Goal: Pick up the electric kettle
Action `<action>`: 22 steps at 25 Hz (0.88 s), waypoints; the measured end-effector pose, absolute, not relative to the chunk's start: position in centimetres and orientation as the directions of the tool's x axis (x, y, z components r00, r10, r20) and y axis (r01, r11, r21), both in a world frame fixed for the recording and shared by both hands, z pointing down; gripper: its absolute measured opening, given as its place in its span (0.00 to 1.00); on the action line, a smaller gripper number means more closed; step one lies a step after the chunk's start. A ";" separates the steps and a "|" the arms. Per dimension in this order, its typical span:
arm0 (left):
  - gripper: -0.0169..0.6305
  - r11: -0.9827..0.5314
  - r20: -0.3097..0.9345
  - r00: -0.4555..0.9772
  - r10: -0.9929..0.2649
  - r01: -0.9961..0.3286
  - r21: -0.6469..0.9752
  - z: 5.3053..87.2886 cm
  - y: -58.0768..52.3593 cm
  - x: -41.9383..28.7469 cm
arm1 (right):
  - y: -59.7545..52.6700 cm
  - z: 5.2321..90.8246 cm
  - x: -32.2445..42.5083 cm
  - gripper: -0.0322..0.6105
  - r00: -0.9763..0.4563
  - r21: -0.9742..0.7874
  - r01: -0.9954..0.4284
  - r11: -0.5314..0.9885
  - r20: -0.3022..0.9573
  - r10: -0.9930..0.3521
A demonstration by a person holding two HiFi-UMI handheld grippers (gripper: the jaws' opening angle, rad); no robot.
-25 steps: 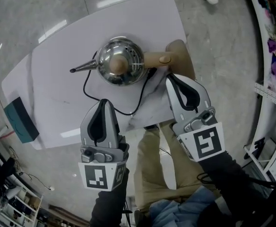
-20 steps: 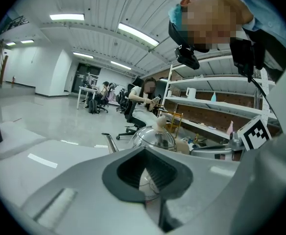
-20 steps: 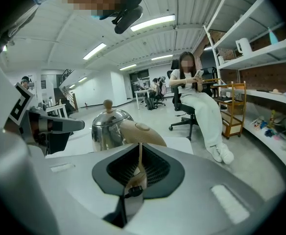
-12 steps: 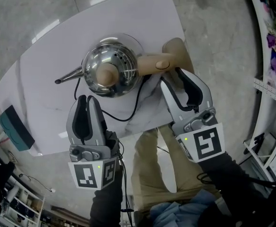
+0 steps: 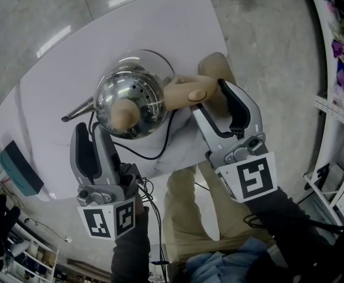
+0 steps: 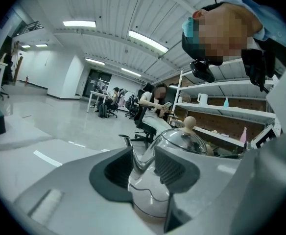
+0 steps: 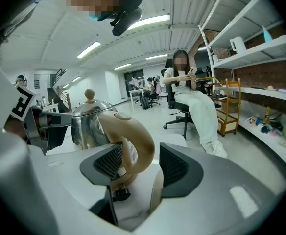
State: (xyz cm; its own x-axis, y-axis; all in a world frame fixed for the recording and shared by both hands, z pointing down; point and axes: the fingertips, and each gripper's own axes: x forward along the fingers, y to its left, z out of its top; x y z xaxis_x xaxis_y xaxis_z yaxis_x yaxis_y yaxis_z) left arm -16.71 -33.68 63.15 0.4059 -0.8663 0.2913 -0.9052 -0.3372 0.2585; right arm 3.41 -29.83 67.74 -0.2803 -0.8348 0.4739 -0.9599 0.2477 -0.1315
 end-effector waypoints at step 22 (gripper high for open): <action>0.23 -0.319 0.262 0.389 -0.883 -0.908 0.272 63.0 -35.8 -17.1 | -32.1 68.2 2.8 0.44 -0.318 -0.172 -0.948 0.269 0.453 -0.833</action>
State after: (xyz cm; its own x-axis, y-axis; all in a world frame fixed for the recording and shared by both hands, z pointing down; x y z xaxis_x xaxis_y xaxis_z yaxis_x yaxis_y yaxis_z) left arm -17.08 -35.75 63.03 0.3887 -0.8834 0.2617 -0.9078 -0.3187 0.2724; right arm 2.75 -32.08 68.18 -0.3181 -0.8329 0.4529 -0.9478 0.2686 -0.1717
